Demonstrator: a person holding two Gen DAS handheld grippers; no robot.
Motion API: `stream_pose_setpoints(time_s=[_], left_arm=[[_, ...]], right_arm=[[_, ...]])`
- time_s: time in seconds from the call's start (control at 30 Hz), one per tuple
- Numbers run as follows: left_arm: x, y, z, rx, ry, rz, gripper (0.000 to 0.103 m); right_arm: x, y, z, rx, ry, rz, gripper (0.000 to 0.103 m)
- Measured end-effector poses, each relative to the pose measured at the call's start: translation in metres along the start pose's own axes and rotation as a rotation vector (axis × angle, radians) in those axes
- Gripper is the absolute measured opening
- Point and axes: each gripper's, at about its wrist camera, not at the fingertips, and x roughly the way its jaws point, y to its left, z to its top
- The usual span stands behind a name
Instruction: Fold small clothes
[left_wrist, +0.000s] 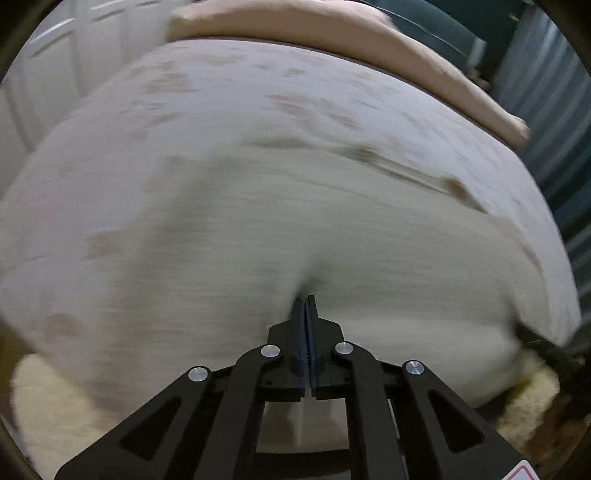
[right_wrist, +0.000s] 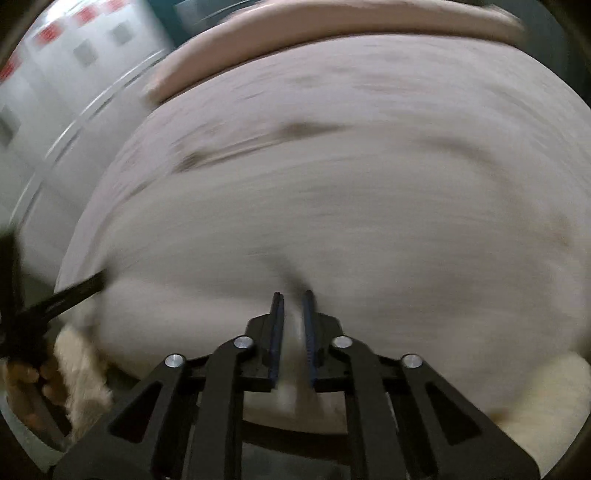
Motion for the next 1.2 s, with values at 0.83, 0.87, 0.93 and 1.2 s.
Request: stream_pose_setpoints(time_s=[0.83, 0.87, 0.93, 1.2], left_arm=[[0.039, 0.028, 0.107, -0.111, -0.039, 0.011, 0.006], [0.040, 0.032, 0.109, -0.125, -0.047, 0.029, 0.006], [0.056, 0.043, 0.107, -0.145, -0.013, 0.052, 0.006], [0.058, 0.044, 0.103, -0.152, -0.017, 0.075, 0.012]], right_arm=[[-0.014, -0.056, 0.116, 0.173, -0.246, -0.081, 0.007], [-0.018, -0.061, 0.116, 0.192, -0.264, -0.077, 0.007], [0.004, -0.081, 0.115, 0.213, -0.201, -0.131, 0.007], [0.023, -0.075, 0.109, 0.181, -0.126, -0.228, 0.018]])
